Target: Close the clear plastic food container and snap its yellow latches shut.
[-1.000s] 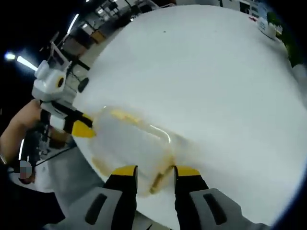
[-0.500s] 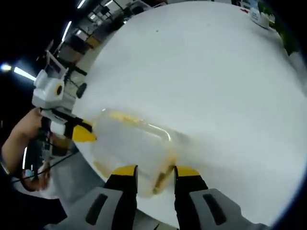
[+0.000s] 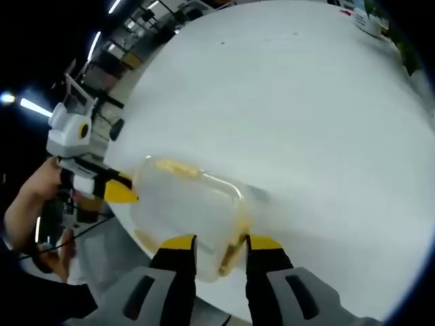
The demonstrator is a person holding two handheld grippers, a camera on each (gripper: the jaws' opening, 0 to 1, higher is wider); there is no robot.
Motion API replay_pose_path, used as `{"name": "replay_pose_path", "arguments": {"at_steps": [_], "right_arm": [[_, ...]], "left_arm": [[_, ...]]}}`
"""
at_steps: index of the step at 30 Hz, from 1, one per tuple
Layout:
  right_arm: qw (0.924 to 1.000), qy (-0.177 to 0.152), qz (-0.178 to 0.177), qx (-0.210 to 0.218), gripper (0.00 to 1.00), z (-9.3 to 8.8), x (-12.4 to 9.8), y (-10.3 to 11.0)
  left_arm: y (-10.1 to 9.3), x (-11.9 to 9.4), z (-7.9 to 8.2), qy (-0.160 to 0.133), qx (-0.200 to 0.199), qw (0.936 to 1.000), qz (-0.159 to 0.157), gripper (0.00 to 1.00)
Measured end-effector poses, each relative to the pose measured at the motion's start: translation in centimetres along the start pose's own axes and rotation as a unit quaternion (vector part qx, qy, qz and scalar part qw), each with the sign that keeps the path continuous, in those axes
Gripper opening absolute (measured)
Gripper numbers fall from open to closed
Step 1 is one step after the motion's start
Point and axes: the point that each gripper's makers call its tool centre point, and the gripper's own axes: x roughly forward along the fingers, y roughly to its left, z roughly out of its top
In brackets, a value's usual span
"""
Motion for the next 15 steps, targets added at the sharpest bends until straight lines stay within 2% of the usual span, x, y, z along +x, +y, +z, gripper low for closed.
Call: {"name": "replay_pose_path", "arguments": {"at_steps": [1, 4, 5, 6, 8, 9, 15], "right_arm": [[0.9999, 0.006, 0.004, -0.007, 0.24, -0.3, -0.1, -0.3], [0.9999, 0.003, 0.006, -0.013, 0.24, -0.2, 0.0, -0.2], [0.9999, 0.005, 0.006, -0.01, 0.24, -0.1, 0.1, -0.1], [0.9999, 0.009, 0.001, -0.013, 0.24, -0.1, 0.1, -0.1], [0.9996, 0.017, -0.004, -0.021, 0.25, -0.1, 0.3, 0.3], [0.9994, 0.02, -0.008, -0.027, 0.25, -0.2, 0.4, 0.4], [0.9997, 0.016, -0.005, -0.021, 0.26, -0.3, 0.3, 0.3]], "left_arm": [[0.0, 0.0, 0.0, 0.001, -0.01, 0.9999, -0.004, 0.21], [-0.1, 0.2, 0.0, 0.002, -0.004, 1.0, -0.003, 0.21], [-0.7, 0.3, 0.1, -0.003, -0.003, 0.9997, -0.024, 0.19], [-0.1, -0.1, -0.1, -0.001, -0.029, 0.9995, -0.01, 0.19], [0.1, -0.4, -0.4, 0.001, -0.029, 0.9993, -0.023, 0.19], [0.0, -0.5, -0.5, -0.002, -0.009, 0.9998, -0.02, 0.19], [0.1, -0.8, -0.7, -0.008, -0.015, 0.9996, -0.023, 0.21]]}}
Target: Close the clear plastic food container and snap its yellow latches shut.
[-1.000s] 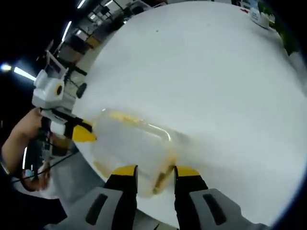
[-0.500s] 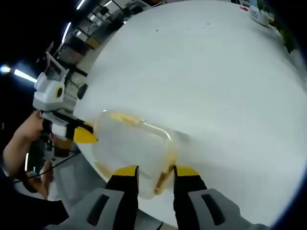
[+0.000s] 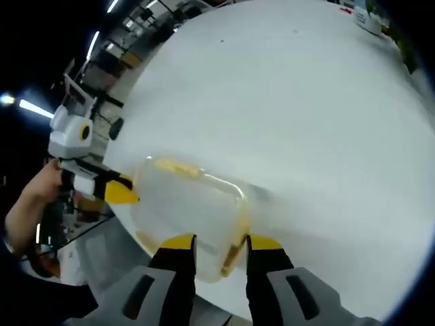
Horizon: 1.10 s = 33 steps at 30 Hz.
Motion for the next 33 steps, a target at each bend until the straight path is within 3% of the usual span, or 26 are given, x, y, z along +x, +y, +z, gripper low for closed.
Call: {"name": "replay_pose_path", "arguments": {"at_steps": [5, 15, 18, 30, 33], "right_arm": [[1.0, 0.0, 0.001, 0.008, 0.26, 0.1, 0.0, 0.0], [0.9999, -0.003, 0.003, 0.01, 0.28, 0.1, -0.1, 0.1], [0.9999, -0.011, 0.009, 0.0, 0.28, 0.1, -0.1, -0.1], [0.9993, -0.018, 0.004, -0.033, 0.22, 1.2, -1.4, -0.2], [0.9988, -0.022, 0.004, -0.044, 0.22, 1.9, -1.6, -0.2]], "left_arm": [[-0.6, -0.1, -0.6, 0.002, 0.005, 1.0, 0.008, 0.22], [-0.2, 0.4, -0.1, 0.002, 0.007, 1.0, 0.005, 0.25], [-0.3, 0.5, -0.1, 0.008, 0.063, 0.9979, 0.009, 0.27], [-0.7, 0.3, 1.3, -0.002, 0.109, 0.9937, 0.026, 0.32], [-0.6, -0.2, 2.1, -0.014, 0.147, 0.9882, 0.042, 0.32]]}}
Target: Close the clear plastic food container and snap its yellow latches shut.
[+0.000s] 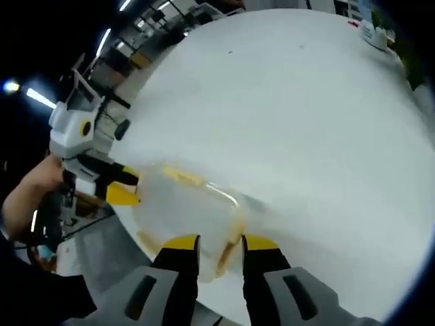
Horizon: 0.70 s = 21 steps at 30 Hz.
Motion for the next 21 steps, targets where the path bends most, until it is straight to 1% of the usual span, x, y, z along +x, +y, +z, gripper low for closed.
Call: {"name": "replay_pose_path", "arguments": {"at_steps": [1, 3, 5, 6, 7, 8, 9, 10, 11, 12, 14, 16, 18, 19, 20, 21], "right_arm": [[0.9999, -0.001, -0.003, -0.012, 0.23, 0.2, 0.0, 0.0], [0.9988, -0.004, -0.015, -0.046, 0.23, 0.6, -0.1, -0.1], [0.9978, -0.013, -0.017, -0.063, 0.23, 1.1, -0.1, 0.3], [0.9978, -0.013, -0.016, -0.063, 0.22, 1.2, -0.1, 0.5], [0.9976, -0.011, -0.014, -0.068, 0.21, 1.3, 0.0, 0.7], [0.9965, -0.009, -0.016, -0.082, 0.21, 1.4, 0.1, 0.7], [0.9939, -0.006, -0.021, -0.108, 0.21, 1.6, 0.2, 0.7], [0.9932, -0.005, -0.025, -0.114, 0.21, 1.6, 0.2, 0.7], [0.9895, -0.007, -0.035, -0.14, 0.21, 1.8, 0.3, 0.6], [0.9871, -0.009, -0.037, -0.156, 0.21, 2.0, 0.4, 0.7], [0.9872, -0.004, -0.036, -0.155, 0.21, 1.8, 0.5, 1.2], [0.9834, -0.012, -0.028, -0.179, 0.19, 2.2, 0.7, 1.7], [0.981, -0.012, -0.026, -0.192, 0.17, 2.2, 0.8, 2.1], [0.9784, -0.014, -0.02, -0.205, 0.14, 2.3, 0.9, 2.4], [0.977, -0.01, -0.02, -0.212, 0.13, 2.3, 1.0, 2.4], [0.9757, -0.009, -0.019, -0.218, 0.13, 2.2, 1.2, 2.6]], "left_arm": [[0.1, -0.1, 0.2, 0.0, 0.018, 0.9998, 0.006, 0.33], [-0.1, -0.2, 0.3, 0.003, 0.031, 0.9995, 0.008, 0.33], [-0.6, -0.3, 0.4, 0.003, 0.04, 0.9992, 0.004, 0.34], [-0.7, -0.3, 0.5, 0.001, 0.049, 0.9988, 0.006, 0.34], [-0.6, -0.3, 0.8, -0.001, 0.064, 0.9979, 0.01, 0.34], [-0.6, -0.3, 1.0, -0.002, 0.083, 0.9964, 0.013, 0.34], [-0.5, -0.2, 1.2, -0.003, 0.104, 0.9943, 0.021, 0.34], [-0.5, -0.2, 1.2, -0.001, 0.117, 0.9928, 0.026, 0.34], [-0.7, -0.1, 0.9, 0.008, 0.131, 0.9909, 0.029, 0.35], [-0.9, 0.0, 0.8, 0.01, 0.136, 0.9904, 0.026, 0.36], [-1.0, 0.1, 0.7, 0.01, 0.134, 0.9907, 0.024, 0.39], [-1.3, 0.1, 0.9, 0.004, 0.153, 0.988, 0.018, 0.38], [-1.5, 0.0, 1.1, 0.001, 0.162, 0.9866, 0.02, 0.36], [-1.7, 0.0, 1.3, -0.003, 0.169, 0.9853, 0.02, 0.35], [-1.9, 0.0, 1.5, -0.007, 0.189, 0.9818, 0.019, 0.34], [-2.2, -0.1, 1.6, -0.008, 0.199, 0.9799, 0.019, 0.32]]}}
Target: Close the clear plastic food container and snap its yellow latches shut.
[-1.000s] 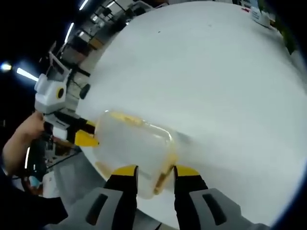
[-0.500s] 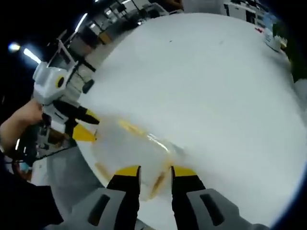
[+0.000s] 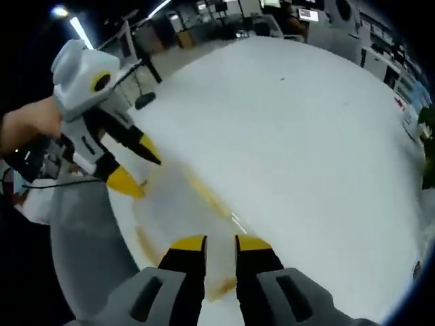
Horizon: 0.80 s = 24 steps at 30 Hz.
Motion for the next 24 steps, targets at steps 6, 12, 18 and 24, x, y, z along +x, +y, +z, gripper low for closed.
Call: {"name": "replay_pose_path", "arguments": {"at_steps": [6, 12, 18, 24], "right_arm": [[0.9993, 0.01, 0.001, -0.035, 0.1, -0.1, 0.6, 0.1], [0.9983, 0.005, 0.007, -0.057, 0.05, 0.5, 0.6, 0.7], [0.9971, 0.01, 0.012, -0.074, 0.04, 0.4, 1.1, 1.2], [0.9951, 0.01, 0.009, -0.098, 0.0, 0.4, 1.4, 1.3]], "left_arm": [[-0.6, 0.3, 1.0, -0.002, 0.077, 0.997, 0.014, 0.33], [-2.3, 0.9, 1.5, 0.015, 0.156, 0.9876, 0.012, 0.28], [-4.3, 1.6, 2.7, 0.007, 0.234, 0.9722, -0.01, 0.26], [-5.7, 2.6, 1.2, 0.036, 0.32, 0.9464, -0.025, 0.21]]}}
